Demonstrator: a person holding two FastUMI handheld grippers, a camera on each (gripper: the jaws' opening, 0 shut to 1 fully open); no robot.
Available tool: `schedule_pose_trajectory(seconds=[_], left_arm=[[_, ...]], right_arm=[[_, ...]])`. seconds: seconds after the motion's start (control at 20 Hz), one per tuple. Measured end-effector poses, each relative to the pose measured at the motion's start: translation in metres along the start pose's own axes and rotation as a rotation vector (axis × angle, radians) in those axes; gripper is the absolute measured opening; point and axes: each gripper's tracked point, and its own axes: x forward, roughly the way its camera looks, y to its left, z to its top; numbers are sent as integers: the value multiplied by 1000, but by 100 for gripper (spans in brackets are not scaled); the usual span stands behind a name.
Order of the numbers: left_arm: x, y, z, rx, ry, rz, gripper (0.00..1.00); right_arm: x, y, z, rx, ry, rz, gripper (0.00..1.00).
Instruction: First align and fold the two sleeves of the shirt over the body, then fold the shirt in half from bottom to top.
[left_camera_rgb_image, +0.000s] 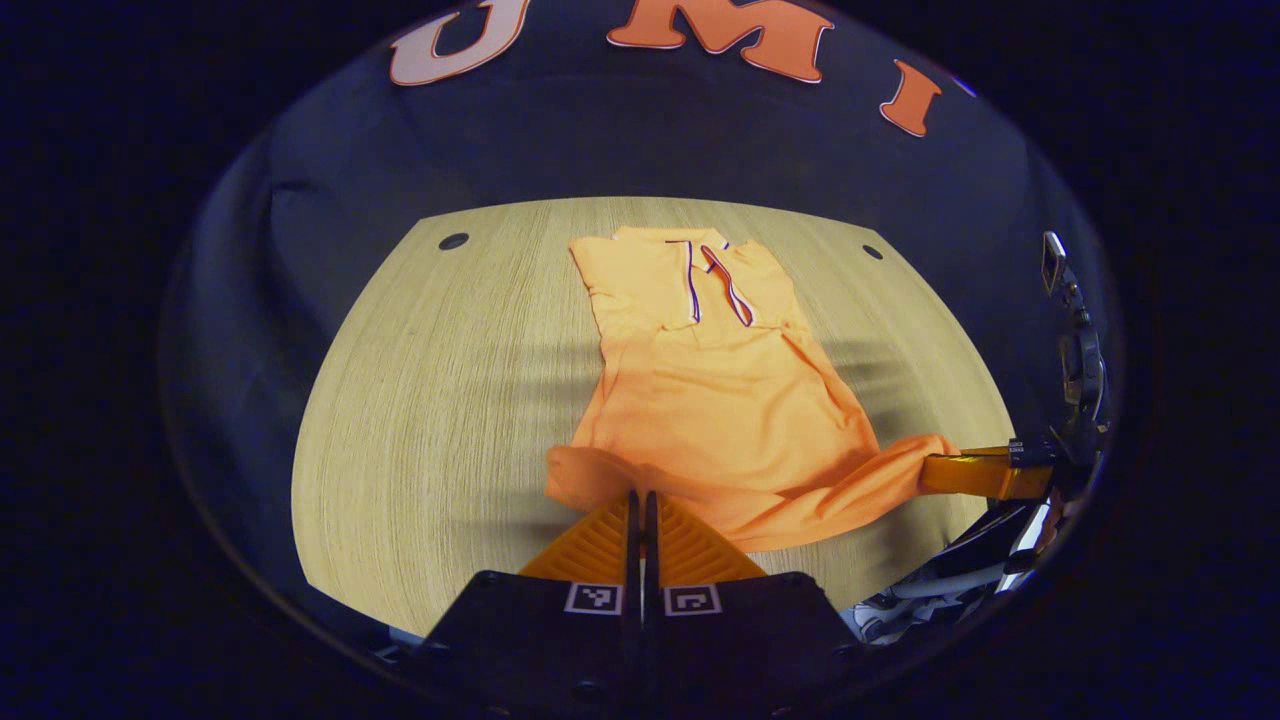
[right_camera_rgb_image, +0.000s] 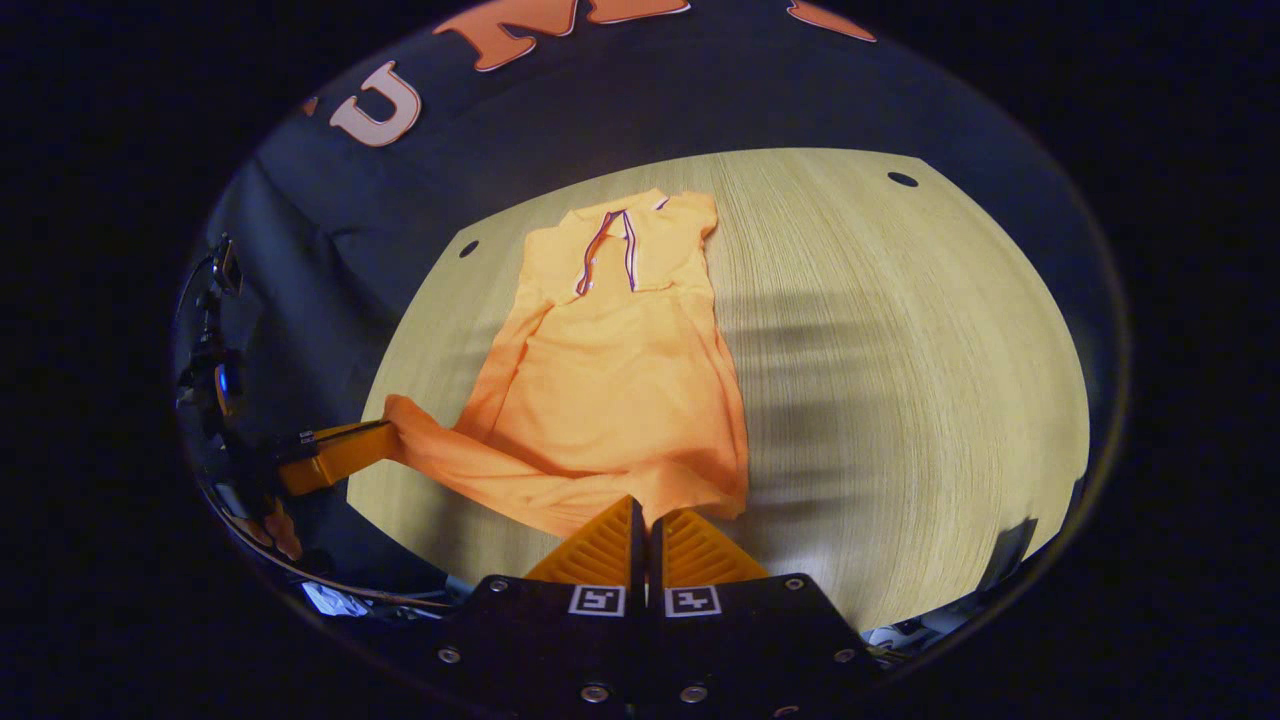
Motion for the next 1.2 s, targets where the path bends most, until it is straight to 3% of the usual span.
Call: schedule_pose_trajectory(seconds=[0.05, 0.1, 0.45, 1.2], left_arm=[[3, 3, 11, 1, -5, -7, 1], [6, 5, 21, -1, -7, -10, 1], [32, 19, 95, 15, -17, -36, 1], [133, 41, 184, 55, -17, -61, 1]], right_arm=[[2, 2, 10, -3, -8, -3, 4], [5, 2, 21, -13, -11, -13, 0], [19, -1, 79, -16, -20, -58, 0], [89, -20, 180, 68, -38, -111, 0]])
